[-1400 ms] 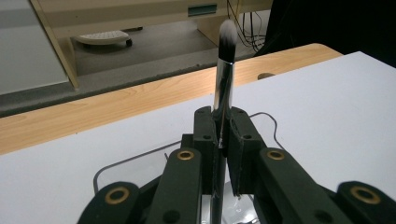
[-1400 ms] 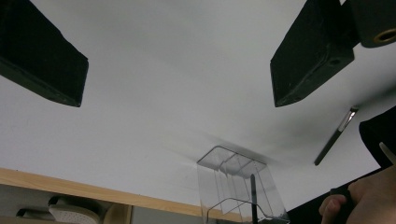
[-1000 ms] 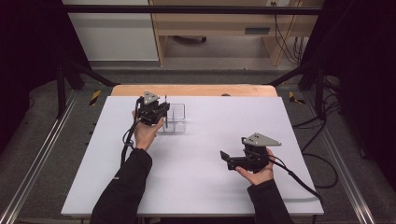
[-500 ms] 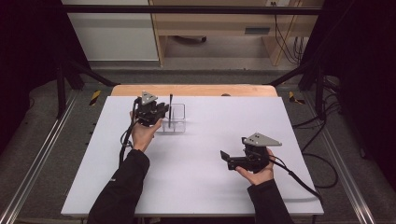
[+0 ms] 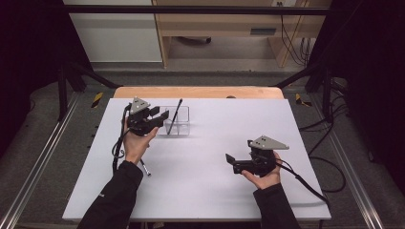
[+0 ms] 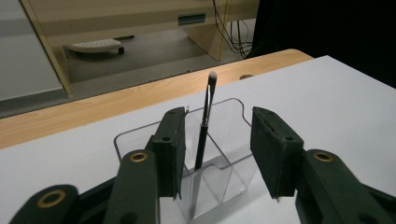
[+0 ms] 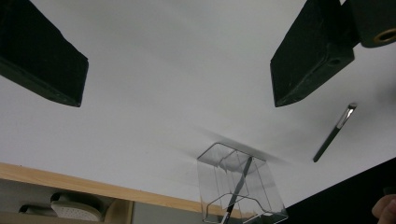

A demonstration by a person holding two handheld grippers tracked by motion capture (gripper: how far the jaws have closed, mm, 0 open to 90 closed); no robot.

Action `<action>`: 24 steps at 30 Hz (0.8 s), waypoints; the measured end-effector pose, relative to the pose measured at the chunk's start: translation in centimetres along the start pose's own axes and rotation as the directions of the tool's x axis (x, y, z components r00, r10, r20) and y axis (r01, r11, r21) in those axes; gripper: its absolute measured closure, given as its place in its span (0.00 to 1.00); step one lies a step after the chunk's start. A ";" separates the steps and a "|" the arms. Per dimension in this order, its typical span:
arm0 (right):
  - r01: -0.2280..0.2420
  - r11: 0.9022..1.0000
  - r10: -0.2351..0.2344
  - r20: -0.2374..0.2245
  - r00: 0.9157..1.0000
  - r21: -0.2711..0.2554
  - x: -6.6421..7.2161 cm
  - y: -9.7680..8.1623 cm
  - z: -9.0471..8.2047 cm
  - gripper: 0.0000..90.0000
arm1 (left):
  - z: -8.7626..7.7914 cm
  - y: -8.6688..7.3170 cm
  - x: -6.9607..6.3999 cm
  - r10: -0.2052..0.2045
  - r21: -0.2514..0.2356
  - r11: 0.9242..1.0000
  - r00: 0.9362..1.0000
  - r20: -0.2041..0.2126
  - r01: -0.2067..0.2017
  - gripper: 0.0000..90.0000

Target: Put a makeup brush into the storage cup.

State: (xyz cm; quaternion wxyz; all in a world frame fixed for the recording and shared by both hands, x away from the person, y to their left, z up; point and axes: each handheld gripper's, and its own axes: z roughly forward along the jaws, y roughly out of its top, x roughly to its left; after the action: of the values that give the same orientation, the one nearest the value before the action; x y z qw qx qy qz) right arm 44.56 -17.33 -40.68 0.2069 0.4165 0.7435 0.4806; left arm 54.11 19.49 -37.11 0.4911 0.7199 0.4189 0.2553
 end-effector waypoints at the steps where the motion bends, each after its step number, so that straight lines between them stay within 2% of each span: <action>1: 0.001 1.000 -0.001 0.001 1.000 0.000 0.0 0.0 0.0 0.05 | -0.3 -0.1 0.0 0.000 0.002 1.000 1.000 0.006 0.000 0.57; 6: 0.002 1.000 -0.002 0.003 1.000 0.003 0.0 0.0 0.0 0.05 | -1.9 -0.9 -0.2 0.015 -0.004 1.000 1.000 0.020 -0.015 0.51; 13: 0.002 1.000 -0.002 0.006 1.000 0.003 0.0 0.0 0.0 0.05 | -3.9 -1.9 -0.2 0.024 -0.013 1.000 1.000 0.013 -0.024 0.43; 24: 0.006 1.000 -0.006 0.007 1.000 0.005 0.0 0.0 -0.1 0.05 | -6.1 -4.0 0.3 0.000 -0.007 1.000 1.000 -0.020 0.000 0.30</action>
State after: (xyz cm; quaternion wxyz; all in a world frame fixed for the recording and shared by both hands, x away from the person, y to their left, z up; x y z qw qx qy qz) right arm 44.54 -17.39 -40.66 0.2100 0.4166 0.7451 0.4767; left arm 48.13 23.44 -38.48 0.4895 0.7155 0.4228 0.2640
